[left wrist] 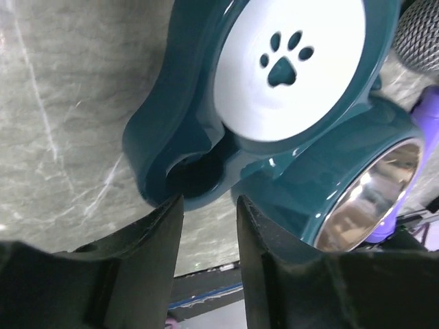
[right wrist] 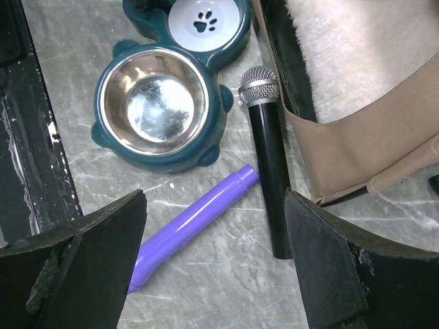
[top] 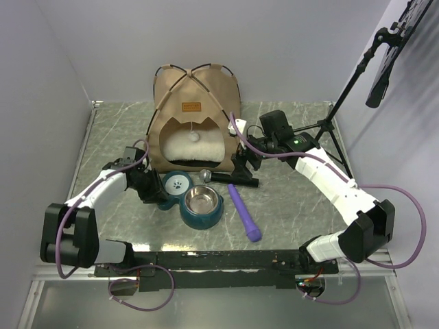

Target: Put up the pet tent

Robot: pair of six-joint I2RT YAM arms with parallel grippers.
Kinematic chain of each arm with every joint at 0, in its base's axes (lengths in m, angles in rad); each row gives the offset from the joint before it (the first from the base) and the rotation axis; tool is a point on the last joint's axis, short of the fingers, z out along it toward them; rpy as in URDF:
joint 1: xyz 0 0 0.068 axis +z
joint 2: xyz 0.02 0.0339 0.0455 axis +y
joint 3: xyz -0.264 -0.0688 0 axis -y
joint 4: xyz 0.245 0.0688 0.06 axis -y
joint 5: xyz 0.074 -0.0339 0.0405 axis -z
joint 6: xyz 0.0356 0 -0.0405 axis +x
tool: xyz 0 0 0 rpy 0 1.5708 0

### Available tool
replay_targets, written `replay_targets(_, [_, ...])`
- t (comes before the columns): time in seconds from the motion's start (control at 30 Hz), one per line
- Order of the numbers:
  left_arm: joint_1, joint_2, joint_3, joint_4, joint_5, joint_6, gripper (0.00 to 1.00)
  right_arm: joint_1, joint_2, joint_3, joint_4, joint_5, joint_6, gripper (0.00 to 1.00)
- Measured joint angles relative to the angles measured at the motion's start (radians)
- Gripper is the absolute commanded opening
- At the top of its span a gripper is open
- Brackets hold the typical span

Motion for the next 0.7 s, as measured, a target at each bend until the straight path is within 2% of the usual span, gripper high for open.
replay_targets(0.23, [0.012, 0.043, 0.03, -0.015, -0.054, 0.008, 0.44, -0.01, 0.011, 0.0, -0.003, -0.002, 0.002, 0.88])
replay_targets(0.5, [0.021, -0.089, 0.097, -0.093, -0.169, 0.012, 0.42, -0.013, 0.011, 0.0, -0.003, -0.014, 0.01, 0.89])
replay_targets(0.7, [0.042, -0.035, 0.062, -0.122, -0.222, 0.003, 0.47, -0.013, 0.015, 0.0, -0.003, -0.026, 0.021, 0.9])
